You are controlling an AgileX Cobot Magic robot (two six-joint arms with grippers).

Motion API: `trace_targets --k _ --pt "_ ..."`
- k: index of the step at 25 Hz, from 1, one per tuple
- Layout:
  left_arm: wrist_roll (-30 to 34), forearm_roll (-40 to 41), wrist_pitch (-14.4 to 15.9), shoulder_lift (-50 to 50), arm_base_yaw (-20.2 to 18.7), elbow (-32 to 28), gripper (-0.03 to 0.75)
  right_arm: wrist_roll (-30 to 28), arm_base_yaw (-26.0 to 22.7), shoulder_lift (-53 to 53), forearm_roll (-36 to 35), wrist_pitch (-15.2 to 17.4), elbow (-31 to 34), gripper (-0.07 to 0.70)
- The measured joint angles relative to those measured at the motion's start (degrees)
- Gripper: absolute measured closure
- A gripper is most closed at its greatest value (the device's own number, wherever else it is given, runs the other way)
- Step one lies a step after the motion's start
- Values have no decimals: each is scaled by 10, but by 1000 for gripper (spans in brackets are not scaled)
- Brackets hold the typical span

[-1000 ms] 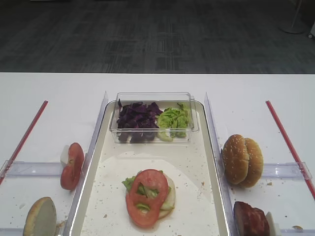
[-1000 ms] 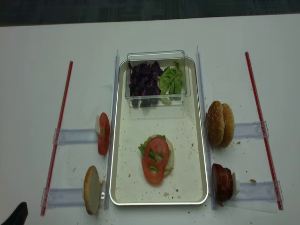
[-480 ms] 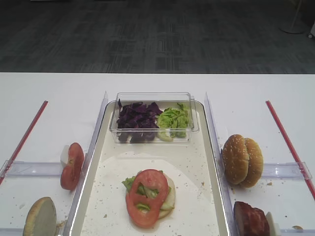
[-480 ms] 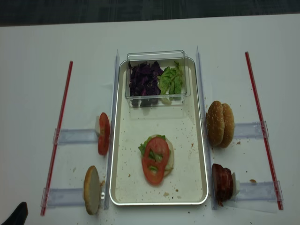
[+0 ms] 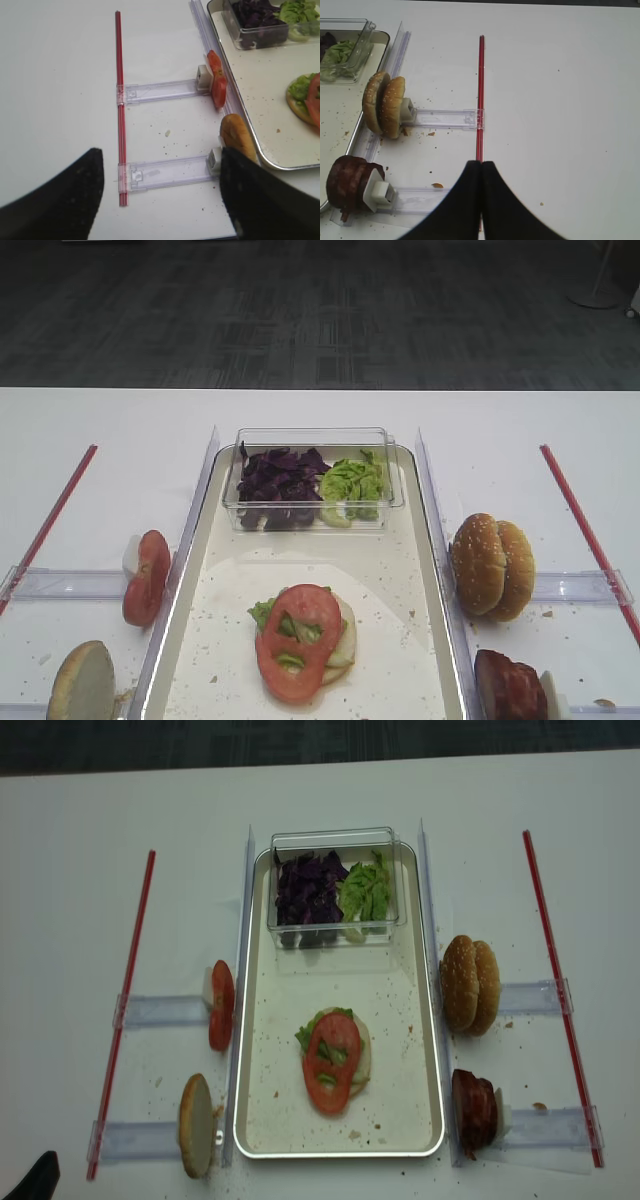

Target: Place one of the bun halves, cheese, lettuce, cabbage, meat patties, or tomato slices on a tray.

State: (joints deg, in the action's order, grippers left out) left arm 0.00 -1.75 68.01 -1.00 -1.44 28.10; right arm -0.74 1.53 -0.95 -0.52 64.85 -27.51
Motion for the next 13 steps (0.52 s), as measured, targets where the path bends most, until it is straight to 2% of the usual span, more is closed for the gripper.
trace_targets --k 13 --pt "0 0 0 0 0 0 261 0 0 0 0 0 0 595"
